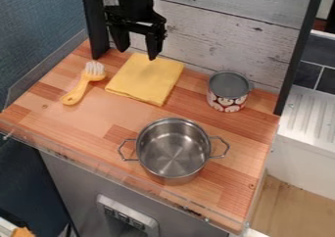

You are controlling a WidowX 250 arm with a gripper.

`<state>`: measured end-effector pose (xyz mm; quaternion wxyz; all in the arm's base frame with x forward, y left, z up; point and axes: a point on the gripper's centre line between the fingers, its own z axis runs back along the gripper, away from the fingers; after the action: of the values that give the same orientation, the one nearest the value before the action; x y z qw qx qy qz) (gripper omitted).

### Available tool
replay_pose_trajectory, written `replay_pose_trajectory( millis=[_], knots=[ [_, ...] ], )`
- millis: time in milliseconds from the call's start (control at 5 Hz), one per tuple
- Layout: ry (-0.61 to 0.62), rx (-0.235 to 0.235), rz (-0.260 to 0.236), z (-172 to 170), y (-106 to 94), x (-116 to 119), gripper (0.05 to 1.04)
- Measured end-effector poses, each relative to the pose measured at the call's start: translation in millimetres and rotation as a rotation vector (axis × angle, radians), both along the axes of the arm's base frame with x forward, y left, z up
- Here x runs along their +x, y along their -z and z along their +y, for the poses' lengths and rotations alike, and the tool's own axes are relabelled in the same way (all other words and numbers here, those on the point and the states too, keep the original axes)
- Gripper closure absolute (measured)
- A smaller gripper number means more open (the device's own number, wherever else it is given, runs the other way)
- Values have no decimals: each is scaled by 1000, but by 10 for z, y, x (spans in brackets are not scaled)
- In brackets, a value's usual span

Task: Put the brush to the stronghold

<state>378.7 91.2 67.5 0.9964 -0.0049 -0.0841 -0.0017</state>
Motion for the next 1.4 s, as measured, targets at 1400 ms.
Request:
replay_pose_trajectory(
  millis=[1400],
  knots=[
    [-109,107,70,988,560,-493,85]
  ],
)
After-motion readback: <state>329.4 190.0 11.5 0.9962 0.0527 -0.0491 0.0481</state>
